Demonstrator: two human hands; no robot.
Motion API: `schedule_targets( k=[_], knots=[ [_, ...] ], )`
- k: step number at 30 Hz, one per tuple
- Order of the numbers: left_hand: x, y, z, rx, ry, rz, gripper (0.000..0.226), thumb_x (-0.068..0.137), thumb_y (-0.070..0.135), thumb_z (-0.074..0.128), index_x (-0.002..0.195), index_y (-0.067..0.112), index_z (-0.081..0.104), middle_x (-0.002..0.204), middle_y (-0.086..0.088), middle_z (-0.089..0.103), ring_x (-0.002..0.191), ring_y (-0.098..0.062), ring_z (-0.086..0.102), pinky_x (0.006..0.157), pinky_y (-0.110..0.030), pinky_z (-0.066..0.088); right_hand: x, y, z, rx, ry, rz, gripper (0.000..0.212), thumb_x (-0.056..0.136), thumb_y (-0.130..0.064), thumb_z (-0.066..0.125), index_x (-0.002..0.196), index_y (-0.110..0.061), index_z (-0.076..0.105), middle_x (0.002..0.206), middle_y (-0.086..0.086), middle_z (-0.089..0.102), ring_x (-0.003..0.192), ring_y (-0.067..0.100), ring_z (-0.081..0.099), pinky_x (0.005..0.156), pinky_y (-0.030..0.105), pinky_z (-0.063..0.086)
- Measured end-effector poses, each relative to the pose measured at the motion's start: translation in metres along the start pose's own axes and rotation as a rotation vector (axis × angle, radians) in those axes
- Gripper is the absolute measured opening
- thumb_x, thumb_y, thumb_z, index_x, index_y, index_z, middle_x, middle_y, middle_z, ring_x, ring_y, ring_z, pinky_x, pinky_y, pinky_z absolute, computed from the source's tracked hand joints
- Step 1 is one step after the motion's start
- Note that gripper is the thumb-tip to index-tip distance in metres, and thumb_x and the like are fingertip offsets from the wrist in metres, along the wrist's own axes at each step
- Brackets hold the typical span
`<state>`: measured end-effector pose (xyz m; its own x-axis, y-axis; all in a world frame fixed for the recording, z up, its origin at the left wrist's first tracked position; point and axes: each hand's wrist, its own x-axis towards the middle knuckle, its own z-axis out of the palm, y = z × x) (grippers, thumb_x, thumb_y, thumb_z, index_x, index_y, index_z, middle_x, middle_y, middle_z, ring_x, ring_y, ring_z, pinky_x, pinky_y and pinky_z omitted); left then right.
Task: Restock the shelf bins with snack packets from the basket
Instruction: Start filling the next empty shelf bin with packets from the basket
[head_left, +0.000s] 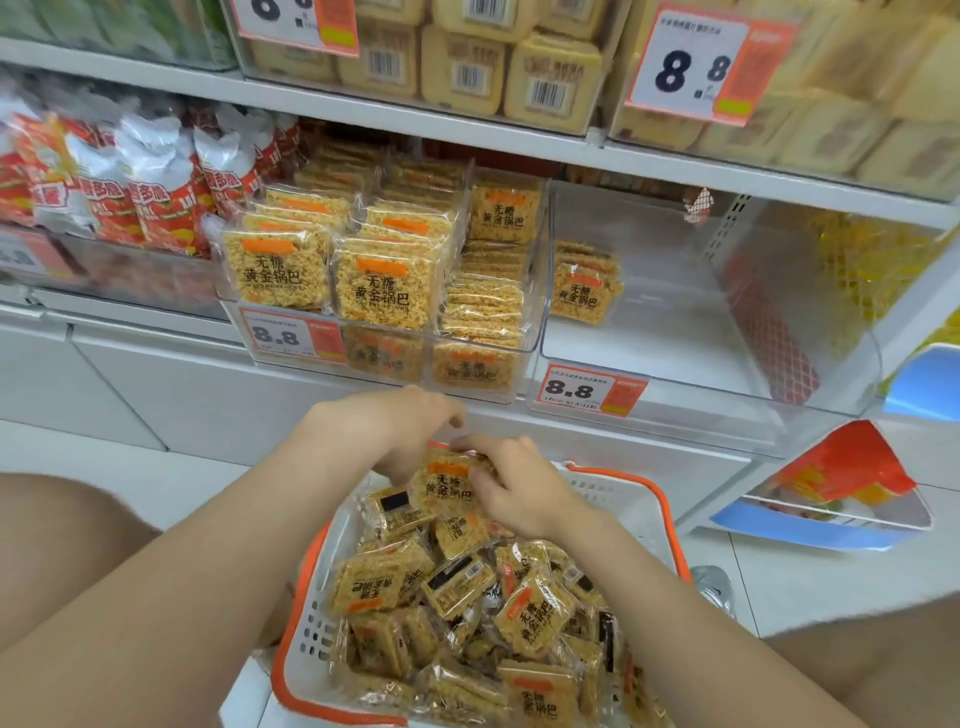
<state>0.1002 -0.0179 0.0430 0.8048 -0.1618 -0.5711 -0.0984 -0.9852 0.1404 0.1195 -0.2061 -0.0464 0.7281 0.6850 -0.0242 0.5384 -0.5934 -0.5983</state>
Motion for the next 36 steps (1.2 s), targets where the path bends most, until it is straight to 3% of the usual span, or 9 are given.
schedule_targets(
  k=[5, 9, 11, 15, 19, 27, 30, 33, 36],
  knots=[
    [-0.03, -0.007, -0.017, -0.122, 0.178, 0.083, 0.073, 0.077, 0.03, 0.092, 0.138, 0.03, 0.053, 0.132, 0.008, 0.056, 0.118, -0.017, 0.052, 0.092, -0.034, 0.046, -0.011, -0.048, -0.035, 0.163, 0.29, -0.137, 0.043, 0.09, -0.008, 0.048, 0.124, -0.016, 0.072, 0.068, -0.007, 0.068, 0.05, 0.014, 0.056, 0.05, 0.031, 0.044],
    [-0.054, -0.008, -0.037, -0.418, 0.354, 0.151, 0.052, 0.08, 0.023, 0.092, 0.122, 0.026, 0.061, 0.11, 0.003, 0.067, 0.086, -0.011, 0.071, 0.071, -0.035, 0.059, -0.007, -0.077, -0.072, 0.065, 0.437, -0.162, 0.04, 0.084, -0.014, 0.051, 0.115, -0.02, 0.075, 0.098, -0.012, 0.071, 0.085, 0.003, 0.063, 0.077, 0.028, 0.052],
    [-0.063, -0.006, -0.044, -0.635, 0.417, 0.161, 0.04, 0.085, 0.015, 0.088, 0.116, 0.025, 0.063, 0.095, -0.004, 0.072, 0.071, -0.014, 0.074, 0.065, -0.035, 0.064, 0.0, -0.086, -0.095, -0.107, 0.491, -0.149, 0.039, 0.082, -0.025, 0.054, 0.115, -0.024, 0.074, 0.1, -0.012, 0.063, 0.087, 0.007, 0.06, 0.077, 0.032, 0.053],
    [-0.071, 0.001, -0.054, -0.993, 0.462, 0.11, 0.041, 0.093, 0.008, 0.078, 0.125, 0.027, 0.061, 0.105, -0.014, 0.071, 0.08, -0.021, 0.078, 0.074, -0.038, 0.066, 0.015, -0.093, -0.132, -0.3, 0.396, -0.166, 0.047, 0.081, -0.029, 0.055, 0.124, -0.026, 0.072, 0.097, -0.01, 0.056, 0.088, 0.015, 0.06, 0.075, 0.039, 0.056],
    [-0.068, 0.006, -0.062, -1.111, 0.466, 0.016, 0.038, 0.099, 0.002, 0.069, 0.127, 0.026, 0.063, 0.116, -0.01, 0.058, 0.093, -0.029, 0.076, 0.072, -0.034, 0.066, 0.023, -0.086, -0.145, -0.268, 0.29, -0.209, 0.049, 0.083, -0.025, 0.054, 0.129, -0.023, 0.071, 0.102, -0.004, 0.062, 0.094, 0.013, 0.06, 0.084, 0.038, 0.055],
    [-0.057, 0.006, -0.069, -0.881, 0.645, 0.02, 0.037, 0.102, 0.01, 0.065, 0.127, 0.038, 0.06, 0.112, -0.001, 0.06, 0.087, -0.032, 0.074, 0.079, -0.051, 0.064, 0.039, -0.077, -0.136, -0.294, 0.487, -0.185, 0.036, 0.091, -0.045, 0.063, 0.125, -0.035, 0.071, 0.102, -0.017, 0.066, 0.109, 0.015, 0.05, 0.094, 0.04, 0.039],
    [-0.049, 0.004, -0.075, -0.77, 0.8, 0.023, 0.037, 0.1, 0.017, 0.069, 0.129, 0.034, 0.056, 0.109, 0.003, 0.062, 0.088, -0.021, 0.07, 0.073, -0.039, 0.06, 0.047, -0.076, -0.142, -0.301, 0.514, -0.191, 0.027, 0.097, -0.038, 0.064, 0.124, -0.035, 0.067, 0.111, -0.016, 0.063, 0.11, 0.013, 0.046, 0.095, 0.04, 0.032],
    [-0.038, 0.001, -0.084, -0.579, 0.972, 0.019, 0.048, 0.096, 0.025, 0.073, 0.139, 0.023, 0.052, 0.119, 0.004, 0.059, 0.108, -0.014, 0.061, 0.089, -0.032, 0.05, 0.052, -0.075, -0.144, -0.311, 0.722, -0.17, 0.02, 0.101, -0.033, 0.061, 0.121, -0.032, 0.063, 0.114, -0.017, 0.063, 0.111, 0.012, 0.046, 0.095, 0.037, 0.029],
    [-0.029, -0.003, -0.091, -0.293, 1.072, -0.008, 0.051, 0.096, 0.031, 0.069, 0.142, 0.021, 0.05, 0.129, -0.001, 0.049, 0.122, -0.022, 0.044, 0.103, -0.041, 0.043, 0.063, -0.078, -0.144, -0.31, 0.849, -0.147, 0.019, 0.103, -0.026, 0.059, 0.122, -0.027, 0.058, 0.109, -0.012, 0.065, 0.104, 0.016, 0.052, 0.09, 0.038, 0.033]
  ],
)
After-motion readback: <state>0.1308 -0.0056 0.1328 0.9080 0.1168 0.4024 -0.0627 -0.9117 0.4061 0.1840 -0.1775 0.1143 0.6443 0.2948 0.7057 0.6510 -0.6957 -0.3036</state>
